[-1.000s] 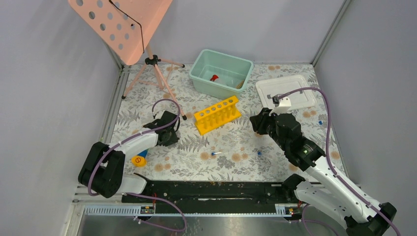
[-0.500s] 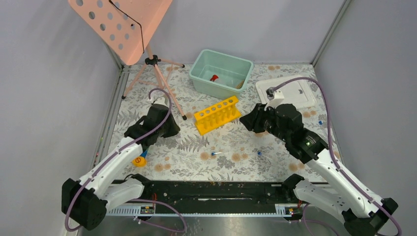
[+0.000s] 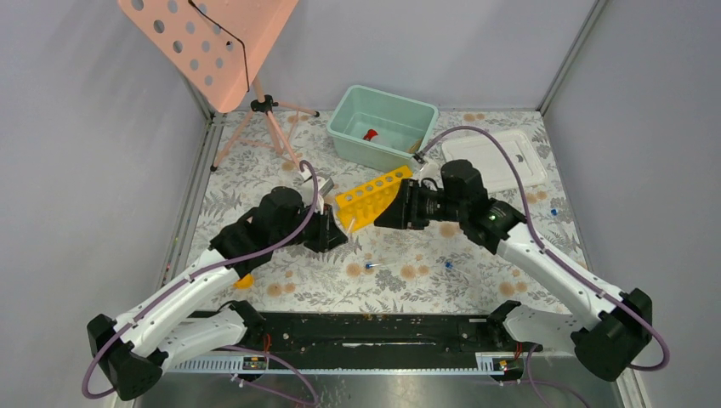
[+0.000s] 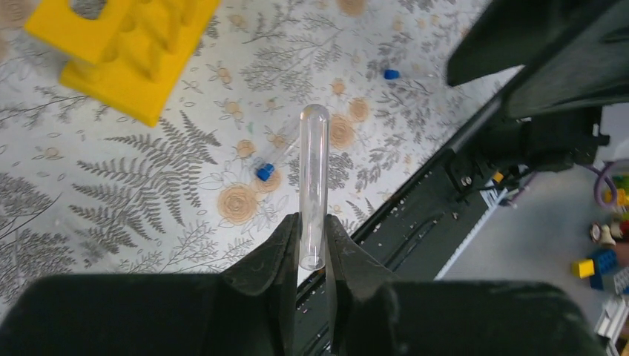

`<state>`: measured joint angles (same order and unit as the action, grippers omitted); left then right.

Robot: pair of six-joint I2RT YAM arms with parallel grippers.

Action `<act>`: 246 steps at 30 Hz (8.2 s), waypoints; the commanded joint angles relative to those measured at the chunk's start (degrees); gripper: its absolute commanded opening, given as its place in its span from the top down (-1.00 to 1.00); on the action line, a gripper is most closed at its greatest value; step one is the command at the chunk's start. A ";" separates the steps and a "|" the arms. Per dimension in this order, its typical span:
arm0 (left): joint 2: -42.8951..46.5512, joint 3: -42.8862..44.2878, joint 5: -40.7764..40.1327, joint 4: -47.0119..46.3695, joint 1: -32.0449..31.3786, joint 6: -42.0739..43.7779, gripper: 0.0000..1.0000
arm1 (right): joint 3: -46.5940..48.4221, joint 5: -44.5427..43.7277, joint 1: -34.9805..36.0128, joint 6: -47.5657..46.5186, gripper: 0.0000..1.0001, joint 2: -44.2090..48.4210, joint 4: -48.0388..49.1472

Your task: Organize the chemistry lab equipment

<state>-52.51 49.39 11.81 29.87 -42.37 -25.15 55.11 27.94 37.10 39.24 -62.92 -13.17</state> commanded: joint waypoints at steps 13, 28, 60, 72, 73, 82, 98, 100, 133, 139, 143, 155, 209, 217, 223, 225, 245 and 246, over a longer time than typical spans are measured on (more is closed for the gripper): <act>1.62 0.02 11.39 -4.81 -1.32 4.31 0.89 | 1.12 13.33 0.43 7.52 -0.02 -10.55 11.23; -0.21 0.10 12.07 -4.74 -1.33 4.49 0.89 | 0.09 15.65 0.52 10.15 0.19 -14.14 16.97; -1.44 1.53 7.46 -1.70 -1.33 5.49 0.68 | -2.80 15.54 0.59 11.98 0.60 -12.97 19.69; 1.73 4.66 1.59 6.01 -1.32 8.53 -0.98 | 5.76 -7.04 -0.54 -3.55 0.60 -11.23 -0.67; 2.47 4.87 0.19 6.95 -1.38 9.08 -0.98 | 6.72 -10.38 -0.62 -5.53 0.60 -11.04 -2.46; 11.14 1.91 -13.85 7.92 -1.32 10.44 -0.98 | 9.42 -38.40 -0.61 -17.63 0.60 -12.19 -1.52; 15.46 1.20 -18.39 7.23 -1.36 11.07 -0.98 | 7.25 -47.87 -0.61 -26.94 0.61 -21.05 17.60; 15.60 1.21 -18.65 7.26 -1.37 11.08 -0.98 | 7.89 -47.25 -0.60 -27.03 0.61 -21.99 17.22; 15.08 1.00 -19.32 7.13 -1.34 11.26 -0.98 | 6.94 -45.23 -0.50 -27.92 0.62 -25.15 15.31; 14.99 0.98 -19.31 7.13 -1.38 11.26 -0.98 | 6.76 -45.34 -0.53 -28.35 0.62 -26.26 15.39; 14.96 0.98 -19.41 7.14 -1.39 11.32 -0.98 | 6.70 -45.10 -0.30 -28.17 0.62 -27.20 15.47; 14.37 1.11 -23.80 7.92 -1.32 10.57 -0.98 | 8.61 -43.93 0.21 -26.56 0.21 -25.37 9.94; -23.64 -14.03 -22.43 -5.87 8.77 -13.21 0.29 | -3.14 -40.24 0.20 -21.48 0.18 15.07 -2.55; -22.67 -14.42 -21.89 -6.23 8.75 -13.52 0.52 | -2.89 -40.06 0.17 -21.17 0.18 14.84 -2.56; -19.32 -14.02 -18.73 -6.06 8.75 -11.48 0.64 | -2.48 -37.18 0.19 -18.86 0.18 14.49 -2.80; -17.95 -13.84 -17.35 -6.06 8.79 -10.94 0.67 | -2.26 -35.78 0.17 -17.84 0.18 14.09 -2.93; -2.34 2.01 9.48 1.37 7.74 3.54 0.70 | 5.99 -3.83 0.22 -5.46 0.15 -1.59 -2.99; -1.98 2.52 11.07 1.73 7.70 5.34 0.69 | 6.17 -1.57 0.25 -4.09 0.14 -2.63 -1.69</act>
<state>-56.60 46.61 14.20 30.20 -34.50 -27.94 58.48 14.68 37.08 29.98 -62.54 -19.35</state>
